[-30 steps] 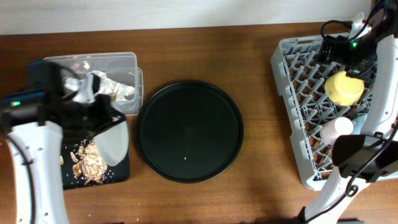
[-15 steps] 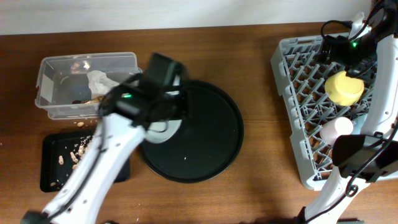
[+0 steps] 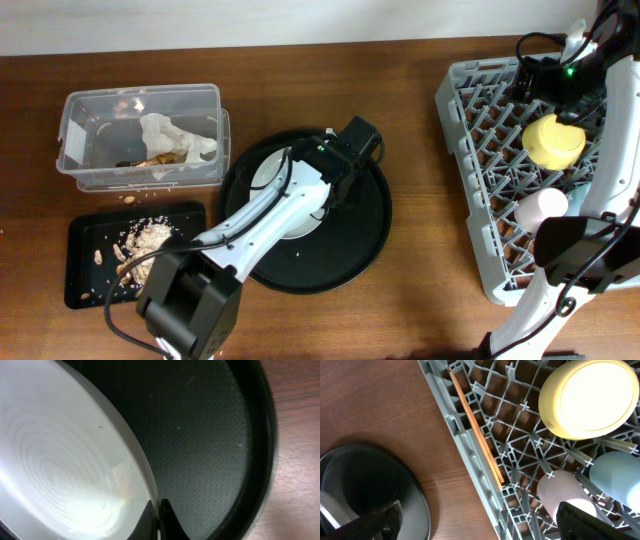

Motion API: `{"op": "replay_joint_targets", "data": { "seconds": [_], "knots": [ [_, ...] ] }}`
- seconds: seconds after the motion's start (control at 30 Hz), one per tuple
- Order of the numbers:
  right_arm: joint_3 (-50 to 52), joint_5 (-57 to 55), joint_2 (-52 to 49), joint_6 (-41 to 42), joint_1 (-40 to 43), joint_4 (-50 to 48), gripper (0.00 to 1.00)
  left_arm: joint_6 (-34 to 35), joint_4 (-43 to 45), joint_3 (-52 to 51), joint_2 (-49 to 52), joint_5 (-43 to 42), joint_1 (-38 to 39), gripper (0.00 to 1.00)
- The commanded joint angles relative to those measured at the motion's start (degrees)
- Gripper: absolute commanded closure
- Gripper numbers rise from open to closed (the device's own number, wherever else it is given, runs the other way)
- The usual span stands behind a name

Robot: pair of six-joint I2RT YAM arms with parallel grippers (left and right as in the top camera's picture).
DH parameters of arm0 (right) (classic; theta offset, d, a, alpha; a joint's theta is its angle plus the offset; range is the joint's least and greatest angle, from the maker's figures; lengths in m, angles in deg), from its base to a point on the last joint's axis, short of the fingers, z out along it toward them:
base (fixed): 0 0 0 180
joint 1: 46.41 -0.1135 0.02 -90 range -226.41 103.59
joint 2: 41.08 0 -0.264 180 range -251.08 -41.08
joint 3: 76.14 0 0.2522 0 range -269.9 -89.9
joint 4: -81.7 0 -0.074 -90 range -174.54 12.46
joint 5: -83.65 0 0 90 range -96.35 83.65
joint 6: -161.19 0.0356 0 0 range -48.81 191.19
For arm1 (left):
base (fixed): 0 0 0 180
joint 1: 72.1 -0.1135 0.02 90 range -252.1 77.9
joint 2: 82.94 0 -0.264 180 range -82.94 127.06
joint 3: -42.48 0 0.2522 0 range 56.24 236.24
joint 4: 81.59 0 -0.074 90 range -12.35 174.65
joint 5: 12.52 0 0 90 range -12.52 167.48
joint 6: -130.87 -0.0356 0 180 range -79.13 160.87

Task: Sort waste into correct bins and load items into the dishwasher rack
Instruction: 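Carry the empty plate back to the round tray and release it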

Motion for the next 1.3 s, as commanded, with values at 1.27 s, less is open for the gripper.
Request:
{"op": "replay_joint_targets", "data": {
  "seconds": [1.27],
  "knots": [
    [-0.13,-0.52,-0.24,0.02,-0.04,-0.04,0.01,2.32,-30.95,23.98,-0.13,3.63,0.61,0.69]
  ]
}}
